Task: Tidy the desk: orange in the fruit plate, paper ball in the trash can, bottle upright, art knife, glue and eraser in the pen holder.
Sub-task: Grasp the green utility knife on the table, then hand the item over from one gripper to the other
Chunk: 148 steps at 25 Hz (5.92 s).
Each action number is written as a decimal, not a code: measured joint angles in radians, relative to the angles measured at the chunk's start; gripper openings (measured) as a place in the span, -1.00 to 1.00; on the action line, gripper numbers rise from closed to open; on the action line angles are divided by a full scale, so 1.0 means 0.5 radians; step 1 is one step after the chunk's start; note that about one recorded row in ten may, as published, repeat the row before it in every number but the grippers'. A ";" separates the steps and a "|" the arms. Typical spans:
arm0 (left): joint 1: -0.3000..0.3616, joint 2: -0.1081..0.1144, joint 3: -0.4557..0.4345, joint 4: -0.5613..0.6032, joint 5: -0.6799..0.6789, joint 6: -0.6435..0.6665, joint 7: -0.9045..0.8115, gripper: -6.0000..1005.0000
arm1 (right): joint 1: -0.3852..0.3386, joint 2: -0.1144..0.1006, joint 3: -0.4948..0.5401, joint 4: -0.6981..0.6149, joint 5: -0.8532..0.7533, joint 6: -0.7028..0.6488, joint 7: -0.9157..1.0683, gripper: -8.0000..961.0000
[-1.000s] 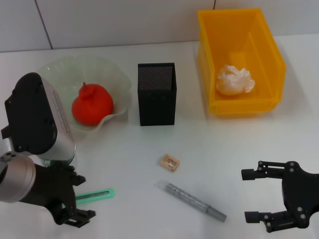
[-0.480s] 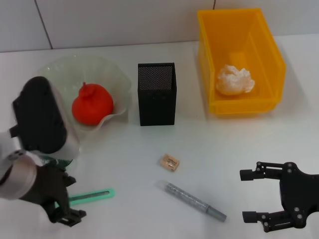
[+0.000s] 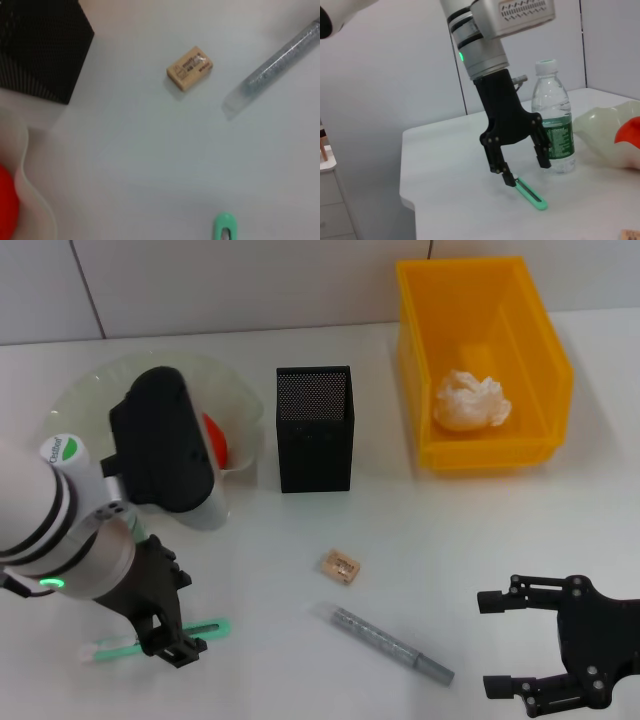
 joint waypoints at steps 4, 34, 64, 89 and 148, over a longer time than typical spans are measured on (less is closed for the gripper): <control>-0.032 0.000 0.012 -0.006 -0.005 0.009 -0.016 0.48 | -0.021 0.005 0.003 0.000 0.000 -0.003 -0.003 0.74; -0.155 0.000 0.224 -0.242 0.034 -0.087 -0.138 0.34 | -0.023 -0.006 0.004 0.037 -0.002 0.008 -0.077 0.74; -0.190 -0.001 0.247 -0.257 0.076 -0.088 -0.139 -0.25 | -0.019 0.003 0.010 0.048 -0.030 0.007 -0.077 0.74; -0.244 -0.001 0.273 -0.396 0.059 -0.103 -0.127 -0.26 | -0.028 0.005 0.013 0.049 -0.052 0.007 -0.079 0.73; -0.296 0.000 0.056 -0.211 -0.322 -0.047 -0.032 -0.60 | -0.041 -0.027 0.362 0.041 -0.041 -0.121 -0.110 0.73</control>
